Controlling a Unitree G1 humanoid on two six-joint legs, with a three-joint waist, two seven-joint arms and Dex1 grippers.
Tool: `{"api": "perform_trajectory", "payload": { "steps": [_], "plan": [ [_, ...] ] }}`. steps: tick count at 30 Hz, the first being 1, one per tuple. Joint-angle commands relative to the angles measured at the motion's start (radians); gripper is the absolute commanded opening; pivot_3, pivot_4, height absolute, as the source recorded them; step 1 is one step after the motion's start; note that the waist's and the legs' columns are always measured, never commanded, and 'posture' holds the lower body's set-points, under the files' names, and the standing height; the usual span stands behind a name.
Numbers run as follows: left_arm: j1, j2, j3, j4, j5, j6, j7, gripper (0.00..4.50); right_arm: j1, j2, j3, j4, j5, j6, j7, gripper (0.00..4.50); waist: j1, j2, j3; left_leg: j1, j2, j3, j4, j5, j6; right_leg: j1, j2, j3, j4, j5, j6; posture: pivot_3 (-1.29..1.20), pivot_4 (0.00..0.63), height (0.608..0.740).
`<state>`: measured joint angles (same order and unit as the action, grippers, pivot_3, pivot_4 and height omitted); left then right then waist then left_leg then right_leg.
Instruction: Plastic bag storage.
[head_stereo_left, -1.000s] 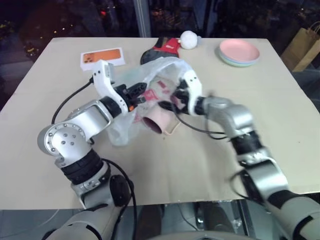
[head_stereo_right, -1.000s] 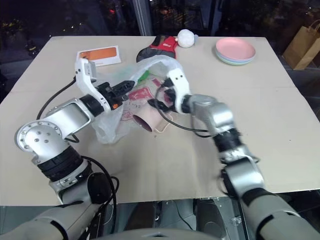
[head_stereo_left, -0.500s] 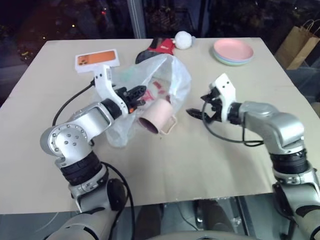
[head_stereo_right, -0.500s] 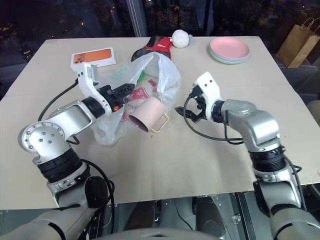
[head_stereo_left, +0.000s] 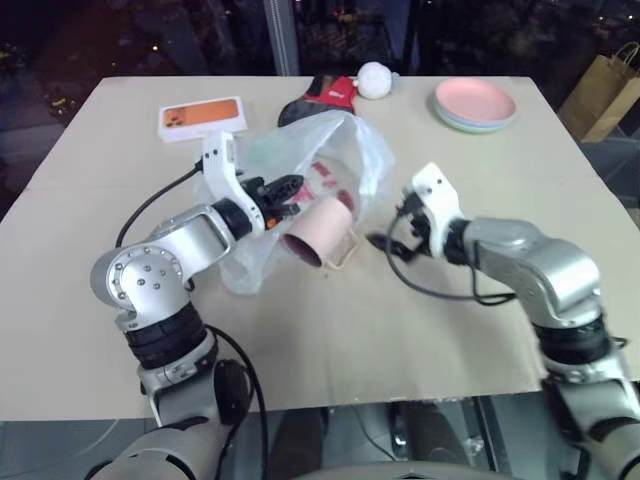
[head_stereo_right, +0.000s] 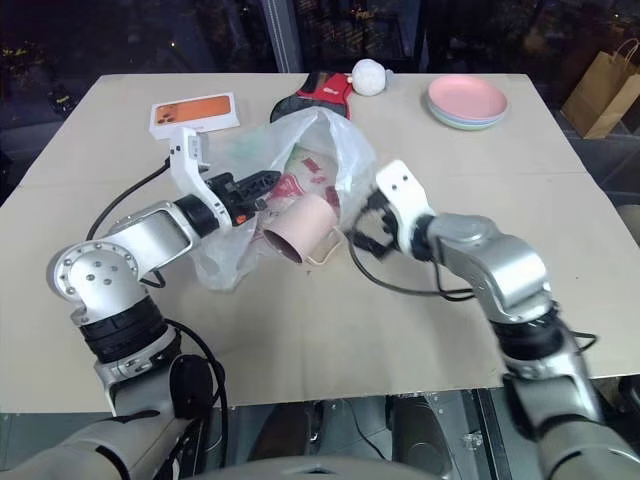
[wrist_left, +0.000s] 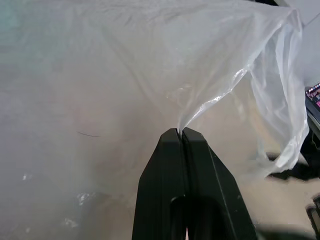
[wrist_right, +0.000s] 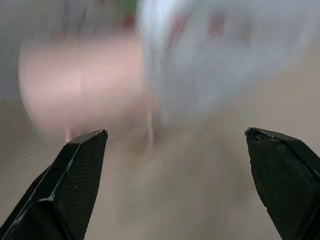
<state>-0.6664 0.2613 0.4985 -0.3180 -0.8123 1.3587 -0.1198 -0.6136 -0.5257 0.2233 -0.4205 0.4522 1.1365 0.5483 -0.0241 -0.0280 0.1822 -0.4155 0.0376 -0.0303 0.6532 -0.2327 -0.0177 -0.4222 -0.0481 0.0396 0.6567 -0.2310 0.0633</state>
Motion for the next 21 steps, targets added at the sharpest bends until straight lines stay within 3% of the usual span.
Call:
{"api": "perform_trajectory", "payload": {
  "steps": [1,7,9,13,16,21],
  "plan": [
    [-0.022,0.01,-0.019,-0.003,-0.033,-0.032,-0.031,0.0,0.013,-0.067,0.108,-0.079,0.056,-0.008,0.153,4.47,-0.007,0.0,0.0,0.0,0.0,0.0,0.0,0.0,0.0,0.0,0.0,0.0,0.0,0.0,0.0,0.0,0.15,0.74],
    [-0.001,0.037,-0.036,0.012,-0.047,-0.05,-0.062,0.0,-0.088,0.147,0.298,0.216,-0.002,-0.112,0.221,4.47,-0.028,0.0,0.0,0.003,0.001,0.0,0.0,0.0,0.0,0.0,0.002,0.002,0.004,0.0,0.0,0.0,0.15,0.74],
    [0.001,0.042,-0.041,0.016,-0.052,-0.052,-0.066,0.0,-0.122,0.259,0.268,0.314,-0.025,-0.203,0.182,4.47,-0.028,0.0,0.0,0.002,0.001,-0.001,0.001,0.0,0.0,0.0,0.002,0.001,0.004,0.0,0.0,0.0,0.15,0.74],
    [0.007,0.048,-0.05,0.02,-0.057,-0.06,-0.068,0.0,-0.187,0.425,0.152,0.527,-0.173,-0.598,0.003,4.47,-0.019,0.0,0.0,0.001,0.001,-0.001,0.001,0.0,0.0,0.0,0.002,0.001,0.004,0.0,0.0,0.0,0.15,0.74],
    [0.013,0.046,-0.044,0.016,-0.061,-0.067,-0.06,0.0,-0.174,0.433,0.088,0.512,-0.171,-0.697,0.024,4.47,-0.002,-0.001,0.0,0.0,0.001,-0.001,0.001,0.001,-0.001,-0.001,0.001,-0.001,0.002,0.0,0.0,0.0,0.15,0.74],
    [0.028,0.057,-0.038,0.011,-0.065,-0.075,-0.053,0.0,-0.084,0.278,0.081,0.256,-0.081,-0.576,0.192,4.47,0.009,0.0,0.0,-0.001,0.0,-0.001,0.0,0.001,-0.001,0.001,0.0,-0.001,-0.002,0.0,0.0,0.0,0.15,0.74]
  ]
}}
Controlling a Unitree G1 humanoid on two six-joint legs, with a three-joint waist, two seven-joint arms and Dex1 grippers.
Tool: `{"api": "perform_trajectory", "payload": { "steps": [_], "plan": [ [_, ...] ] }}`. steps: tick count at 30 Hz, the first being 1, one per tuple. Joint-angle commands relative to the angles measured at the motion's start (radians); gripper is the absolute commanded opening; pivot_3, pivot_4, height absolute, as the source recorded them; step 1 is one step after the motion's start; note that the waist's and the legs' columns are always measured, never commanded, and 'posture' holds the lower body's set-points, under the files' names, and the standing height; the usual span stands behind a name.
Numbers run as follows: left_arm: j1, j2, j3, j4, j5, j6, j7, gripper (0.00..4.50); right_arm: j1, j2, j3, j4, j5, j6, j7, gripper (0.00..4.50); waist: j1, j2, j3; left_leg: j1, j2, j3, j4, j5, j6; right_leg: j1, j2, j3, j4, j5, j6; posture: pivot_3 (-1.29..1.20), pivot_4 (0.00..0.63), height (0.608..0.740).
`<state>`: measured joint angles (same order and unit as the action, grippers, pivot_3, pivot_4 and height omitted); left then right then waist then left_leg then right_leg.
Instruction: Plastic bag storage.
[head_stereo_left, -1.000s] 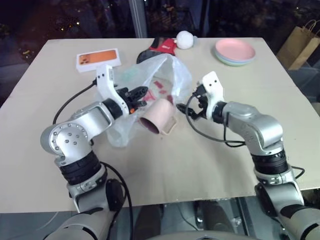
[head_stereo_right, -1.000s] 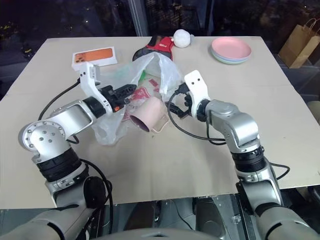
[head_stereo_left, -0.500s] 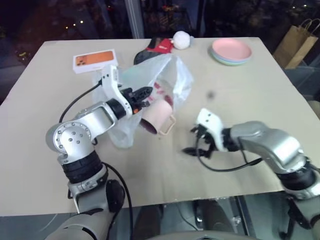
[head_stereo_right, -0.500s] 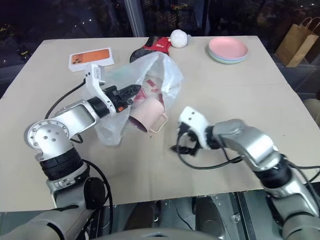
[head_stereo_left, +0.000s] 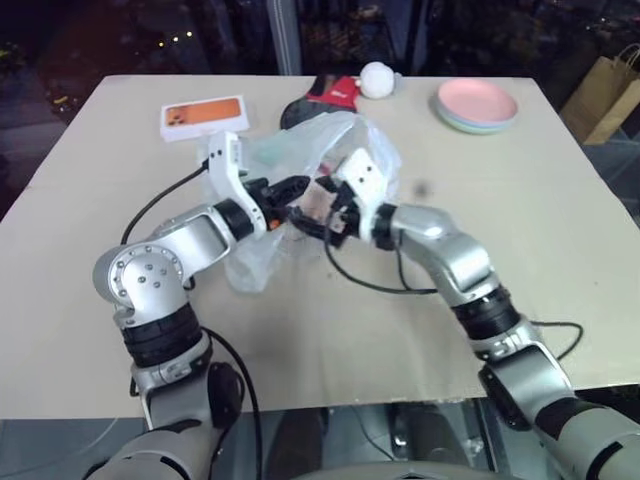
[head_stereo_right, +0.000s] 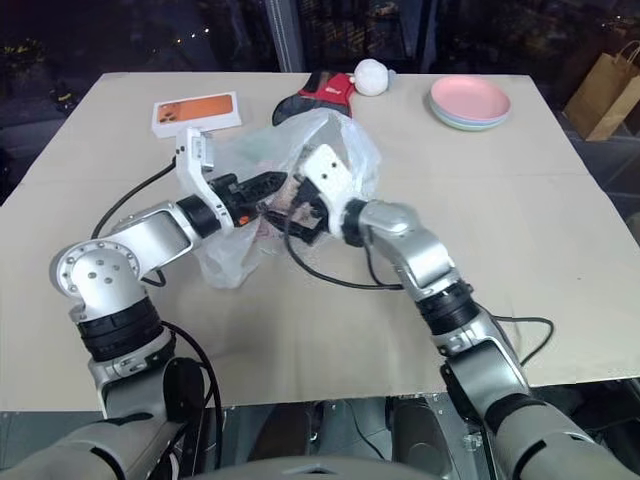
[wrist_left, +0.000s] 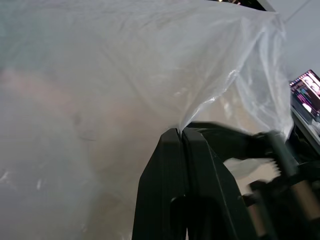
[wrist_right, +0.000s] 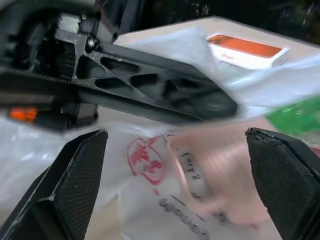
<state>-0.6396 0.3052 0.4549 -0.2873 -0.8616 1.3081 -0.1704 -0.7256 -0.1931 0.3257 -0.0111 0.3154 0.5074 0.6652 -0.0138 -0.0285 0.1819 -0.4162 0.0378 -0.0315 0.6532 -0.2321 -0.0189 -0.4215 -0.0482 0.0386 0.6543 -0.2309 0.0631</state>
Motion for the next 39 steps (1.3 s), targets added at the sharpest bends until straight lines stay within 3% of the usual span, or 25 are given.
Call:
{"api": "perform_trajectory", "payload": {
  "steps": [1,5,11,15,21,29,32,36,39],
  "plan": [
    [0.004,0.017,0.007,-0.018,-0.016,-0.026,-0.001,0.0,0.043,-0.082,-0.026,-0.195,0.068,0.074,0.09,4.47,-0.001,0.0,0.0,0.0,0.0,0.0,0.0,0.0,0.0,0.0,0.0,0.0,0.0,0.0,0.0,0.0,0.15,0.74],
    [0.008,0.022,0.003,-0.012,-0.017,-0.038,0.002,0.0,0.097,-0.136,-0.087,-0.294,0.057,0.126,0.016,4.47,-0.006,0.0,0.0,0.002,0.0,0.0,-0.001,0.0,0.0,0.0,0.0,0.0,0.002,0.0,0.0,0.0,0.15,0.74],
    [0.011,0.021,-0.005,-0.011,-0.018,-0.049,0.007,0.0,0.231,-0.214,-0.198,-0.447,0.142,0.366,-0.067,4.47,-0.001,0.0,0.0,0.002,0.0,0.0,0.0,0.0,0.0,0.0,0.001,0.0,0.004,0.0,0.0,0.0,0.15,0.74],
    [0.018,0.016,-0.022,-0.013,-0.018,-0.057,0.008,0.0,0.209,-0.145,-0.267,-0.419,0.139,0.485,-0.221,4.47,-0.003,0.0,0.0,0.002,0.0,0.0,0.001,0.0,0.0,0.0,0.001,0.001,0.005,0.0,0.0,0.0,0.15,0.74],
    [0.026,0.012,-0.031,-0.015,-0.024,-0.061,0.015,0.0,0.108,-0.039,-0.261,-0.334,0.061,0.425,-0.348,4.47,-0.009,0.0,0.0,0.002,0.001,0.0,0.001,0.0,0.0,0.0,0.001,0.001,0.005,0.0,0.0,0.0,0.15,0.74],
    [0.014,0.018,-0.027,-0.008,-0.031,-0.059,0.023,0.0,0.081,-0.024,-0.193,-0.306,0.011,0.341,-0.322,4.47,-0.003,0.0,0.0,0.001,0.0,0.0,0.0,0.0,0.0,0.0,0.001,0.001,0.003,0.0,0.0,0.0,0.15,0.74],
    [0.016,0.018,-0.027,-0.011,-0.033,-0.059,0.027,0.0,0.089,-0.02,-0.191,-0.318,0.029,0.341,-0.297,3.7,-0.003,0.0,0.0,0.001,0.0,0.0,0.0,0.0,0.0,0.0,0.001,0.0,0.003,0.0,0.0,0.0,0.15,0.74],
    [0.019,0.02,-0.02,-0.012,-0.023,-0.08,0.04,0.0,0.083,-0.017,-0.197,-0.313,0.02,0.331,-0.3,1.85,-0.003,0.0,0.0,0.002,0.0,0.0,0.0,0.0,0.0,0.0,0.001,0.0,0.003,0.0,0.0,0.0,0.15,0.74],
    [0.026,0.043,-0.015,-0.018,-0.027,-0.099,0.018,0.9,0.074,-0.017,-0.202,-0.302,0.017,0.327,-0.298,0.44,-0.003,0.0,0.0,0.001,0.0,0.0,0.0,0.0,0.0,0.0,0.001,0.0,0.003,0.0,0.0,0.0,0.15,0.74]
  ]
}}
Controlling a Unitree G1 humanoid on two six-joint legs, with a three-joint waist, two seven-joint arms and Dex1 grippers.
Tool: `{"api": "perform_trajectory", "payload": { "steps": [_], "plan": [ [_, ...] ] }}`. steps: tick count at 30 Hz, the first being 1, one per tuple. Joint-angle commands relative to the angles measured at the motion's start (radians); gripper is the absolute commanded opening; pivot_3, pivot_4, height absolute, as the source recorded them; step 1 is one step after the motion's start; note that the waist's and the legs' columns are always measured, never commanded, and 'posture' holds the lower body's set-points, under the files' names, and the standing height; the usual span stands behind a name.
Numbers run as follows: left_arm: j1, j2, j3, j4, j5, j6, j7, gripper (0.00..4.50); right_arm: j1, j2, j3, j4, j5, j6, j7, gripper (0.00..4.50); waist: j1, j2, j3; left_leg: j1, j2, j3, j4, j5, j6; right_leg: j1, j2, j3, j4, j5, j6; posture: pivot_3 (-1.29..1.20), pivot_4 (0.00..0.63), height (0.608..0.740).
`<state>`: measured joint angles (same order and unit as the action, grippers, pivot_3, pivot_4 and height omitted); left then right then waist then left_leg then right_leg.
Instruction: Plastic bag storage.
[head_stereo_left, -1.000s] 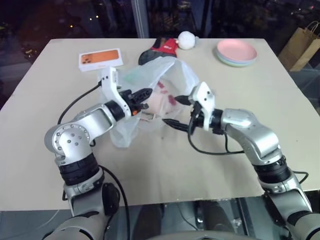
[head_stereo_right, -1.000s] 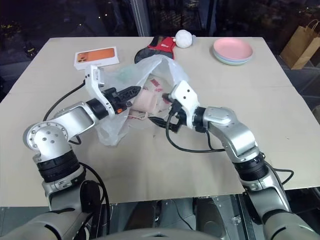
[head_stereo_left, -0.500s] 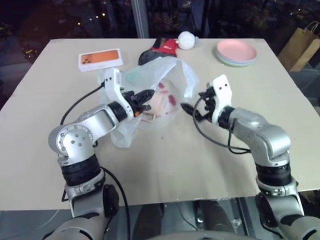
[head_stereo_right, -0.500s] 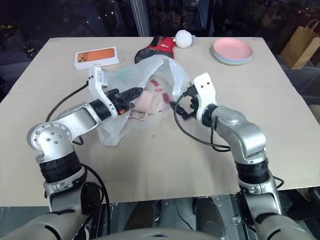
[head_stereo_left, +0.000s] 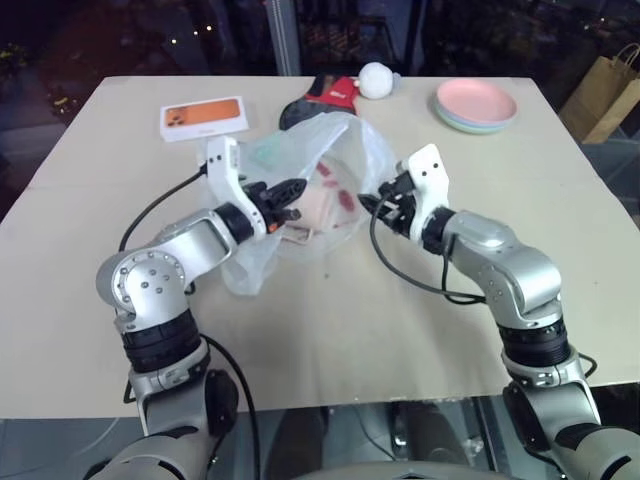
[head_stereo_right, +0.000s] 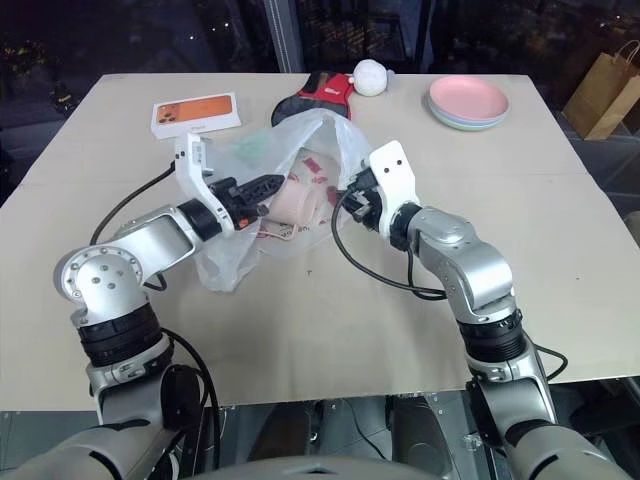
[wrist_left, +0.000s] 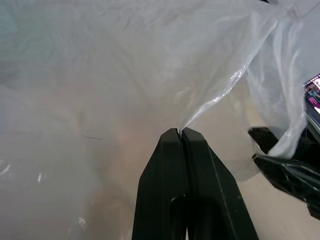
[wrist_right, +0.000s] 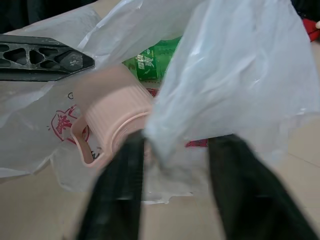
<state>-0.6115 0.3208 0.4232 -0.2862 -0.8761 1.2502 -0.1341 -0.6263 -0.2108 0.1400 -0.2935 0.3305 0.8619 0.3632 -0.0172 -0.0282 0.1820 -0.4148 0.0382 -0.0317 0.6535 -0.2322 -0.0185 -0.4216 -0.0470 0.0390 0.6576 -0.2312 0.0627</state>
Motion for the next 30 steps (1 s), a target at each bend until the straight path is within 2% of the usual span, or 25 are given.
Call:
{"api": "perform_trajectory", "payload": {
  "steps": [1,4,5,7,10,13,15,16,18,21,23,27,30],
  "plan": [
    [-0.002,0.032,0.017,-0.022,-0.008,-0.055,-0.019,1.31,-0.028,0.0,-0.018,-0.015,0.001,-0.029,0.005,0.03,0.0,0.0,0.0,0.0,0.0,0.0,0.0,0.0,0.0,0.0,0.0,0.0,0.0,0.0,0.0,0.0,0.15,0.74],
    [0.007,0.052,0.001,-0.051,0.029,-0.138,-0.032,2.83,-0.031,-0.002,-0.021,-0.003,-0.001,-0.036,0.008,0.0,0.0,0.0,0.0,0.0,0.0,0.0,0.0,0.0,0.0,0.0,0.0,0.0,0.0,0.0,0.0,0.0,0.15,0.74],
    [0.02,0.065,-0.008,-0.091,0.031,-0.18,-0.064,3.16,-0.031,-0.003,-0.021,0.002,-0.003,-0.039,0.008,0.0,0.0,0.0,0.0,0.0,0.0,0.0,0.0,0.0,0.0,0.0,0.0,0.0,0.0,0.0,0.0,0.0,0.15,0.74],
    [0.044,0.077,-0.01,-0.167,-0.002,-0.232,-0.12,3.16,-0.033,-0.004,-0.021,0.011,-0.006,-0.043,0.009,0.0,-0.002,0.0,0.0,0.0,0.0,0.0,-0.001,0.0,0.0,0.0,0.0,0.0,0.0,0.0,0.0,0.0,0.15,0.74],
    [0.156,0.105,0.029,-0.345,-0.172,-0.229,-0.194,3.16,-0.036,-0.004,-0.024,0.024,-0.006,-0.046,0.01,0.0,-0.003,0.0,0.0,-0.001,0.0,0.001,-0.001,0.0,0.0,0.0,0.0,0.0,-0.002,0.0,0.0,0.0,0.15,0.74],
    [0.308,0.2,0.029,-0.463,-0.234,-0.182,-0.183,3.16,-0.038,-0.01,-0.028,0.04,-0.01,-0.053,0.013,0.0,-0.011,0.0,0.0,0.0,0.001,0.002,-0.001,0.0,0.0,0.0,-0.001,0.002,-0.003,0.0,0.0,0.0,0.15,0.74],
    [0.383,0.22,0.064,-0.508,-0.336,-0.211,-0.143,3.16,-0.039,-0.016,-0.029,0.051,-0.011,-0.06,0.016,0.0,-0.012,0.0,0.0,0.0,0.001,0.002,-0.002,0.0,0.0,0.0,-0.001,0.002,-0.001,0.0,-0.001,0.0,0.15,0.74],
    [0.425,0.223,0.083,-0.536,-0.332,-0.245,-0.143,3.16,-0.04,-0.018,-0.03,0.057,-0.011,-0.063,0.018,0.0,-0.011,0.0,0.0,0.0,0.001,0.001,-0.001,0.0,0.0,0.0,-0.001,0.001,0.0,0.0,-0.001,0.0,0.15,0.74],
    [0.507,0.234,0.089,-0.578,-0.251,-0.284,-0.117,3.16,-0.043,-0.021,-0.03,0.067,-0.011,-0.069,0.022,0.0,-0.013,0.0,0.0,0.001,0.001,0.001,-0.001,0.0,0.0,0.0,-0.001,0.0,0.0,0.0,-0.001,0.0,0.15,0.74],
    [0.72,0.256,0.006,-0.698,0.031,-0.413,-0.108,3.16,-0.047,-0.025,-0.027,0.083,-0.015,-0.077,0.031,0.0,-0.019,0.001,0.0,0.003,0.0,0.002,-0.001,0.0,0.0,0.001,0.0,0.002,0.001,0.0,-0.001,0.0,0.15,0.74],
    [0.825,0.204,-0.044,-0.75,0.132,-0.5,-0.059,3.16,-0.05,-0.028,-0.025,0.092,-0.015,-0.081,0.037,0.0,-0.021,0.001,0.0,0.002,0.001,0.002,-0.001,0.0,0.0,0.001,0.0,0.002,0.0,-0.001,-0.001,0.0,0.15,0.74],
    [1.081,0.132,-0.24,-0.755,0.477,-0.726,0.043,3.16,-0.048,-0.034,-0.013,0.103,-0.017,-0.087,0.05,0.0,-0.02,0.001,0.0,0.002,0.001,0.003,-0.002,0.0,0.0,0.0,0.0,0.003,-0.001,-0.001,-0.001,0.0,0.15,0.74],
    [1.138,0.131,-0.34,-0.697,0.658,-0.831,0.06,3.16,-0.047,-0.032,-0.011,0.1,-0.019,-0.084,0.052,0.0,-0.018,0.001,0.0,0.002,0.001,0.003,-0.002,0.0,0.0,-0.001,0.0,0.003,-0.001,-0.003,-0.005,0.0,0.15,0.74]
  ]
}}
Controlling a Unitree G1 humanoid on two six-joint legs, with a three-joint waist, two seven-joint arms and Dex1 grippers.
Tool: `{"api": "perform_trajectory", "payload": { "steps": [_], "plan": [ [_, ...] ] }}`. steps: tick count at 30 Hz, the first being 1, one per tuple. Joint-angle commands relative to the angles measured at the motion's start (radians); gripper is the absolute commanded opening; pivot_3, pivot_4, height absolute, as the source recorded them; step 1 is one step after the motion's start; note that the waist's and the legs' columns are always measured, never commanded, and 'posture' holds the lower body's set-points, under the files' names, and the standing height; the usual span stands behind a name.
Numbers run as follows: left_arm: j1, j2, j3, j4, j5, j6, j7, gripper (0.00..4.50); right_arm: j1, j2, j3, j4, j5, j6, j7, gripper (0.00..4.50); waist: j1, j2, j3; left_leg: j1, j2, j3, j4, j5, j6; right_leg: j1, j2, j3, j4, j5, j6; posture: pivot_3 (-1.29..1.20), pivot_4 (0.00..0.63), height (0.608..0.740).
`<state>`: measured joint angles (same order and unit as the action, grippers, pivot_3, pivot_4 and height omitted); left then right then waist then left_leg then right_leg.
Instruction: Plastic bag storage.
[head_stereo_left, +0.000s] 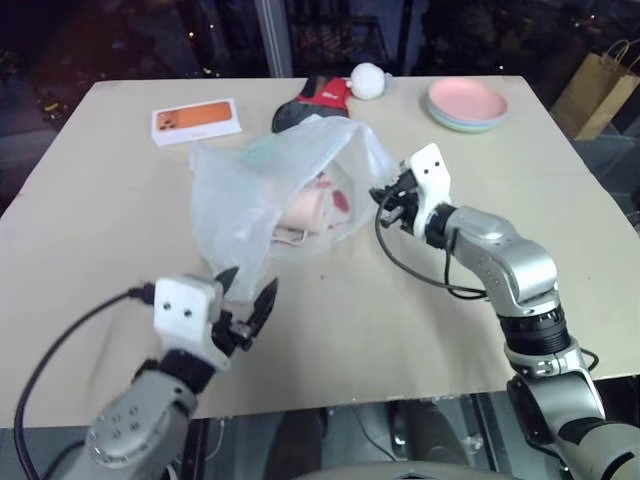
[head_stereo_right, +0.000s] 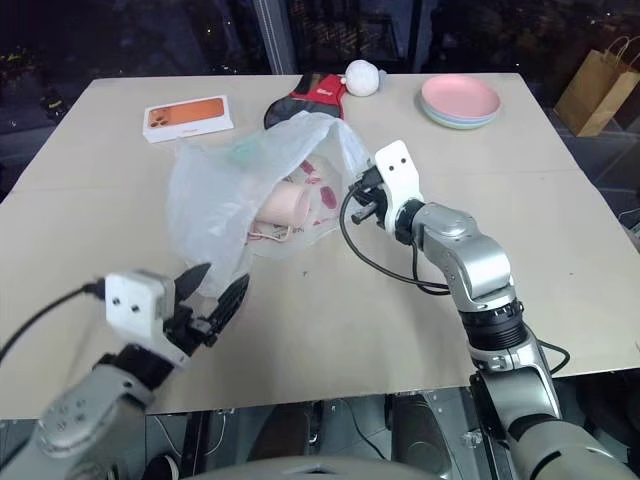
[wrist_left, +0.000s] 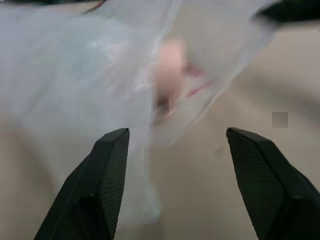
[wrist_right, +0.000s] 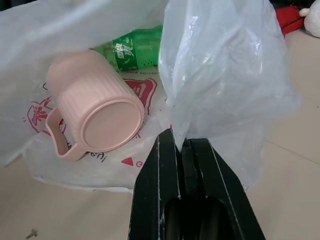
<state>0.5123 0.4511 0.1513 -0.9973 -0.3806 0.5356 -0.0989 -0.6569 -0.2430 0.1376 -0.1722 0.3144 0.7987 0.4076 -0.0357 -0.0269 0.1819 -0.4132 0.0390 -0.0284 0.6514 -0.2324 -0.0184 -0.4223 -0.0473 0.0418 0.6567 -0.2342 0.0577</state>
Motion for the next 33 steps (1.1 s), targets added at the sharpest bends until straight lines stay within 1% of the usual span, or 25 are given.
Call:
{"api": "perform_trajectory", "payload": {
  "steps": [1,3,8,10,14,18,21,23,25,26,29,33],
  "plan": [
    [0.015,-0.004,-0.082,0.029,0.208,-0.153,0.031,3.16,-0.017,0.0,-0.007,-0.023,-0.003,-0.019,0.008,0.0,0.001,0.0,0.0,0.0,0.0,0.0,0.0,0.0,0.0,0.0,0.0,0.0,0.0,0.0,0.0,0.0,0.15,0.74],
    [0.015,-0.015,-0.098,0.045,0.287,-0.215,0.045,3.16,-0.016,-0.004,-0.004,-0.028,-0.005,-0.018,0.011,0.0,0.0,0.0,0.0,0.0,0.0,0.0,0.0,0.0,0.0,0.0,0.0,0.0,0.0,0.0,0.0,0.0,0.15,0.74],
    [0.015,-0.061,-0.131,0.101,0.38,-0.277,0.049,3.16,-0.011,-0.013,-0.004,-0.028,-0.013,-0.022,0.012,0.0,-0.003,0.0,0.0,0.0,0.0,0.001,0.001,0.0,0.0,-0.001,0.0,0.001,0.0,0.0,0.0,0.0,0.15,0.74],
    [-0.013,-0.077,-0.127,0.127,0.389,-0.271,0.044,3.16,-0.01,-0.013,-0.005,-0.03,-0.015,-0.021,0.011,0.0,-0.003,0.0,0.0,-0.001,0.0,0.001,0.0,0.0,0.0,-0.001,0.0,0.001,0.0,0.0,0.001,0.0,0.15,0.74],
    [-0.127,-0.103,-0.096,0.252,0.396,-0.232,0.042,3.16,-0.01,-0.003,-0.001,-0.034,-0.02,-0.021,0.007,0.0,-0.001,0.001,0.0,-0.001,0.0,0.0,0.001,0.0,0.0,-0.001,0.0,0.0,0.001,0.001,0.003,0.0,0.15,0.74],
    [-0.179,-0.099,-0.076,0.312,0.389,-0.244,0.004,3.16,-0.008,-0.005,-0.003,-0.037,-0.022,-0.021,0.011,0.0,-0.006,0.0,0.0,-0.001,0.0,0.001,0.001,0.0,0.0,-0.001,0.001,0.0,0.002,0.001,0.003,0.0,0.15,0.74],
    [-0.197,-0.099,-0.062,0.338,0.355,-0.253,-0.04,2.33,-0.008,-0.003,-0.007,-0.038,-0.022,-0.022,0.009,0.0,-0.005,0.0,0.0,-0.001,0.001,-0.001,0.001,0.0,0.0,-0.001,0.001,-0.001,0.002,0.001,0.003,0.0,0.15,0.74],
    [-0.197,-0.095,-0.065,0.338,0.341,-0.259,-0.074,1.56,-0.009,-0.002,-0.009,-0.037,-0.022,-0.025,0.01,0.0,-0.005,0.0,0.0,-0.001,0.001,-0.001,0.001,0.0,0.0,-0.001,0.001,-0.001,0.001,0.001,0.003,0.0,0.15,0.74],
    [-0.191,-0.101,-0.063,0.333,0.327,-0.256,-0.092,0.5,-0.01,-0.002,-0.012,-0.037,-0.022,-0.026,0.01,0.0,-0.005,0.0,0.0,-0.001,0.001,0.0,0.001,0.0,0.0,-0.001,0.0,0.0,0.001,0.001,0.003,0.0,0.15,0.74],
    [-0.186,-0.107,-0.059,0.331,0.317,-0.254,-0.098,0.05,-0.011,-0.002,-0.013,-0.037,-0.022,-0.028,0.009,0.0,-0.005,0.0,0.0,-0.001,0.001,0.0,0.001,0.0,0.0,-0.001,0.0,0.0,0.001,0.001,0.003,0.0,0.15,0.74],
    [-0.176,-0.126,-0.041,0.321,0.282,-0.241,-0.11,0.05,-0.011,0.001,-0.021,-0.036,-0.02,-0.033,0.005,0.0,-0.005,0.0,0.0,-0.001,0.001,0.0,0.001,0.0,0.0,-0.001,0.0,-0.001,0.002,0.001,0.003,0.0,0.15,0.74],
    [-0.183,-0.122,-0.017,0.323,0.274,-0.242,-0.121,0.05,-0.009,0.004,-0.026,-0.037,-0.019,-0.036,0.002,0.0,-0.005,0.0,0.0,-0.001,0.001,0.0,0.001,0.0,0.0,-0.001,0.0,-0.001,0.002,0.001,0.003,0.0,0.15,0.74]
  ]
}}
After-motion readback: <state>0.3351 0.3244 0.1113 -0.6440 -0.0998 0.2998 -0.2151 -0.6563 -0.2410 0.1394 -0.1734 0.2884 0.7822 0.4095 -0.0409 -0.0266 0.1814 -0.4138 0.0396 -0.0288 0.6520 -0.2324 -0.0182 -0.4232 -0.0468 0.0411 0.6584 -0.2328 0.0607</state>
